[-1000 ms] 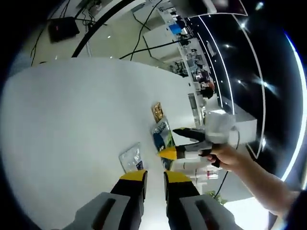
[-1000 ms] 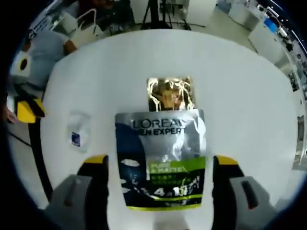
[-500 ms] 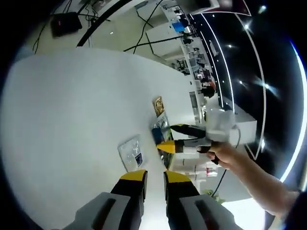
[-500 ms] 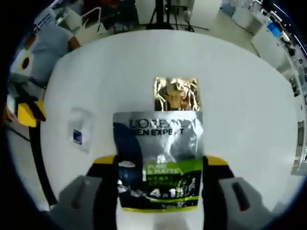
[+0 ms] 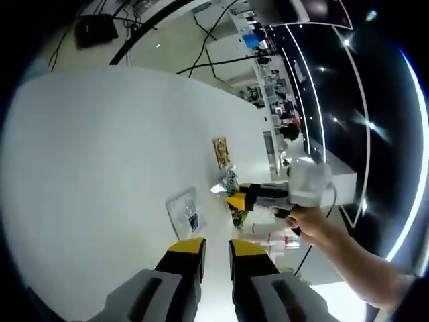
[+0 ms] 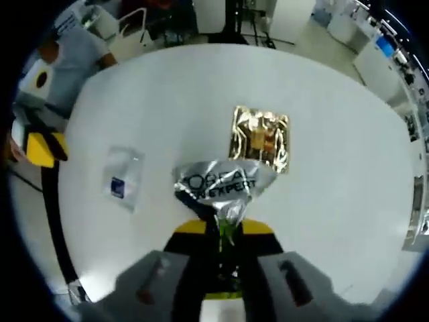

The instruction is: Arrange the skincare products in the storage area until every visible bottle or jar stands upright without overlapping.

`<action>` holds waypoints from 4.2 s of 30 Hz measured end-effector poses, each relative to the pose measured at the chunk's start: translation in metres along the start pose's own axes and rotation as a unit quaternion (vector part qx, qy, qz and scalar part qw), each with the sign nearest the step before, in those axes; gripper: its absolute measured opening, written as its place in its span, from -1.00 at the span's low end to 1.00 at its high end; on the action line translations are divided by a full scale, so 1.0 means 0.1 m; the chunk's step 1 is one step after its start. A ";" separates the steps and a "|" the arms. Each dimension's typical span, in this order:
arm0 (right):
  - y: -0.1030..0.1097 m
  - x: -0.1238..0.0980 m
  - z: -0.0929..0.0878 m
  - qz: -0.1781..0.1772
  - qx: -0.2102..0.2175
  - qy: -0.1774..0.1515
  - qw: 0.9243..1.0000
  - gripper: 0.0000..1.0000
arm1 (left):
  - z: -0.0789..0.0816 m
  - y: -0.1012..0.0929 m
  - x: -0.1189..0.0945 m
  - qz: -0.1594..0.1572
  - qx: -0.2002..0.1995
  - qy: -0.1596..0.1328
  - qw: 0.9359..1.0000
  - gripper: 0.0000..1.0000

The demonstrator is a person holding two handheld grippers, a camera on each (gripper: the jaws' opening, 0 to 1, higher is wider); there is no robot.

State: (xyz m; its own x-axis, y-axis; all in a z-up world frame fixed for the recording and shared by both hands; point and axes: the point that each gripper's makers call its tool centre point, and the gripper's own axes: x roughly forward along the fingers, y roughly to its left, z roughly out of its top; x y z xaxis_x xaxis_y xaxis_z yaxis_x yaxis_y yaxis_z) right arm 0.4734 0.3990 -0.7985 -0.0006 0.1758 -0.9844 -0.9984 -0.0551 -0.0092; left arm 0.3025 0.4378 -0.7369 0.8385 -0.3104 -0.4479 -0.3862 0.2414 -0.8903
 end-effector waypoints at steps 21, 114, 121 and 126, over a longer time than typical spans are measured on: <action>0.55 -0.80 -0.20 -0.015 0.105 -0.156 0.982 -0.95 | -0.10 -0.43 0.17 -0.055 0.070 -0.001 0.996 -0.48; 2.33 -2.84 -1.46 0.237 0.250 -0.584 0.735 -0.95 | -2.17 -2.07 -0.54 -0.385 0.355 0.265 0.810 -0.83; 2.34 -2.87 -1.49 0.241 0.268 -0.598 0.717 -0.94 | -2.18 -2.12 -0.57 -0.399 0.340 0.261 0.811 -0.98; 2.37 -2.91 -1.49 0.259 0.280 -0.609 0.696 -0.68 | -2.08 -2.22 -0.57 -0.412 0.307 0.254 0.819 -0.99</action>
State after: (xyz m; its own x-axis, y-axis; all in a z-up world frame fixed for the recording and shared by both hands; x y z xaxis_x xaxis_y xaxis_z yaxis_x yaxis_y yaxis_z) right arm 0.2455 0.1886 -0.5406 -0.0753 0.9958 0.0512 -0.7118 -0.0896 0.6966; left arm 0.2604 0.2101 -0.5307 0.3885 -0.9059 0.1685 0.6273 0.1260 -0.7685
